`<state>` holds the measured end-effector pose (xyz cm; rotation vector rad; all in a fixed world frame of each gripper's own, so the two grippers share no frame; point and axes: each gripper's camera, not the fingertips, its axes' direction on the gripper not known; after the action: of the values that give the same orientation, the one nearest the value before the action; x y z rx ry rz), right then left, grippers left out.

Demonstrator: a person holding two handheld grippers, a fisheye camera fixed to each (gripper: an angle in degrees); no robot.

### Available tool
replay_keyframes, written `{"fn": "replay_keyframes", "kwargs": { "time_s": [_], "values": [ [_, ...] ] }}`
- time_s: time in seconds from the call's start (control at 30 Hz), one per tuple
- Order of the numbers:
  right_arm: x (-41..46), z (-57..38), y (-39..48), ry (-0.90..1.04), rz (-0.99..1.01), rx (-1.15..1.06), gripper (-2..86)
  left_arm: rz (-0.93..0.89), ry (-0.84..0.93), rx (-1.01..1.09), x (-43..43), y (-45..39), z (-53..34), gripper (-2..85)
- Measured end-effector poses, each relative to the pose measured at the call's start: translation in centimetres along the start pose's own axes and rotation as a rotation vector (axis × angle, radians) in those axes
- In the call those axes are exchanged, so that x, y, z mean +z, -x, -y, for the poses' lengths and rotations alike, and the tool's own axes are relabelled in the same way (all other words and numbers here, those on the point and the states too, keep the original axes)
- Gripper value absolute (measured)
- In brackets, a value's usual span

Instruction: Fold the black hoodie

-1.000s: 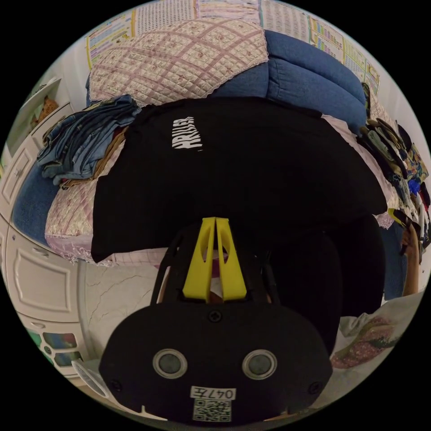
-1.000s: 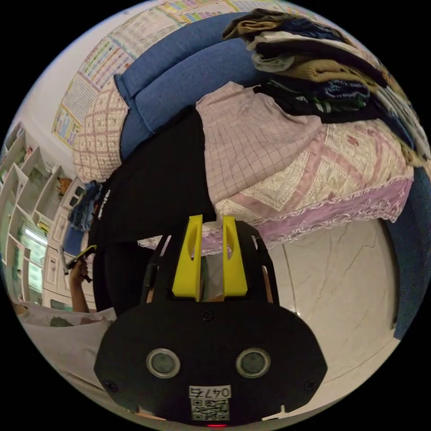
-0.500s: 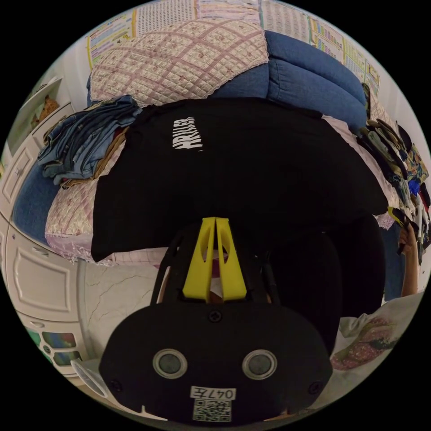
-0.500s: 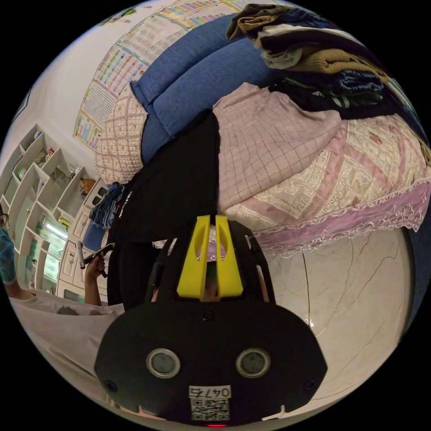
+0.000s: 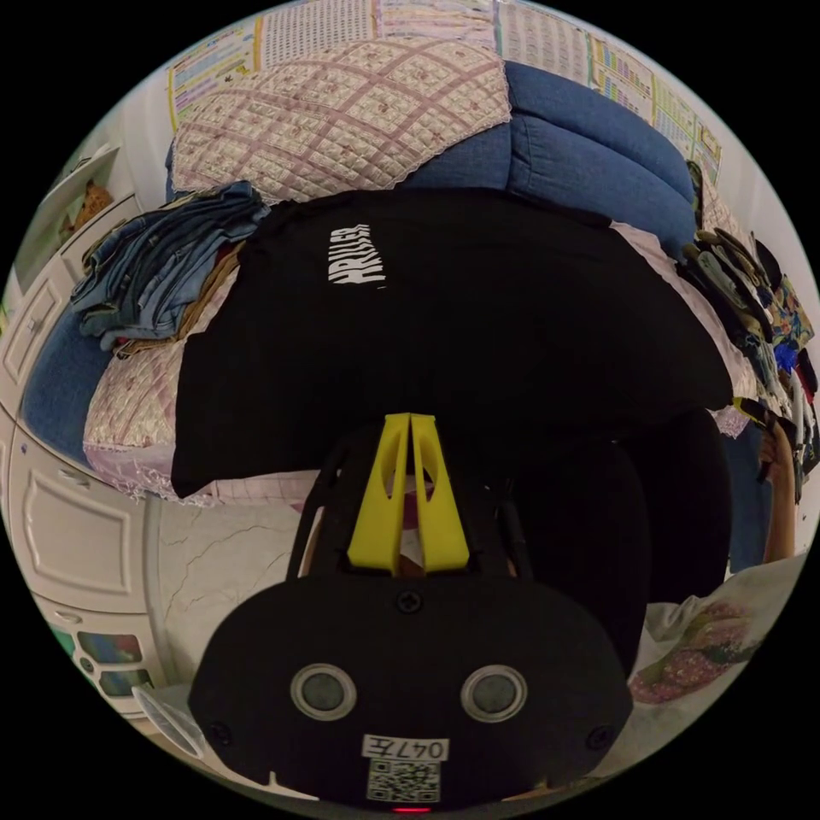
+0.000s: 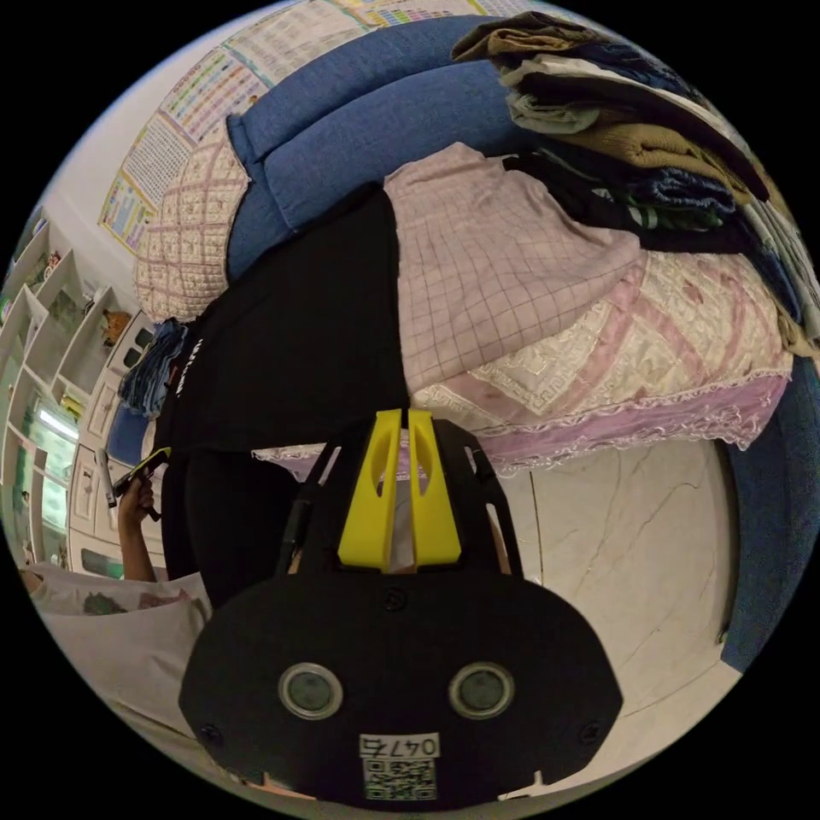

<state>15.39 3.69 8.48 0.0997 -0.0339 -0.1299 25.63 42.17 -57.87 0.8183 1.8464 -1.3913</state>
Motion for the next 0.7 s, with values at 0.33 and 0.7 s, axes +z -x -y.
{"fn": "replay_keyframes", "kwargs": {
  "time_s": [0.33, 0.7],
  "values": [
    [-5.8, 4.5, 9.5, -0.170, -0.110, -0.094, -1.3, 0.017, -0.003, 0.000, -1.5, -3.0, -0.1, -1.0],
    [-1.8, 12.1, 35.0, 0.015, 0.416, -0.549, -1.3, 0.022, -0.003, -0.008, -4.7, -8.2, 0.3, -1.0]
  ]
}}
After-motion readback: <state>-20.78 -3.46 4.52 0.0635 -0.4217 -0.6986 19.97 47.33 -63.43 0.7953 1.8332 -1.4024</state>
